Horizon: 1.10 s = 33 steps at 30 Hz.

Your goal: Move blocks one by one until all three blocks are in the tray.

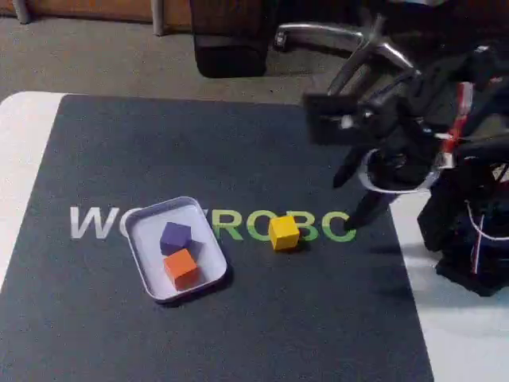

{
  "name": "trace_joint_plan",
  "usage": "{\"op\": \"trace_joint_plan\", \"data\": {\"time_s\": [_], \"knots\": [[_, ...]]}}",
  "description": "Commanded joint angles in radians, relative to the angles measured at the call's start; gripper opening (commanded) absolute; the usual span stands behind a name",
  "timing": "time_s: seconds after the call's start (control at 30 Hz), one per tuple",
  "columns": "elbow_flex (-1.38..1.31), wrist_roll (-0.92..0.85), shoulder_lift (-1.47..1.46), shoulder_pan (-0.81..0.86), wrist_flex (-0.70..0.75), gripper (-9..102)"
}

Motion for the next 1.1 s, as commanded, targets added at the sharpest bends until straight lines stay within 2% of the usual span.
{"op": "trace_joint_plan", "data": {"time_s": [0.0,0.7,1.07], "knots": [[-0.071,0.032,-0.137,-0.002,-0.054,21],[-0.08,0.075,-0.537,0.098,-0.351,21],[-0.23,0.094,-0.815,0.1,-0.42,21]]}}
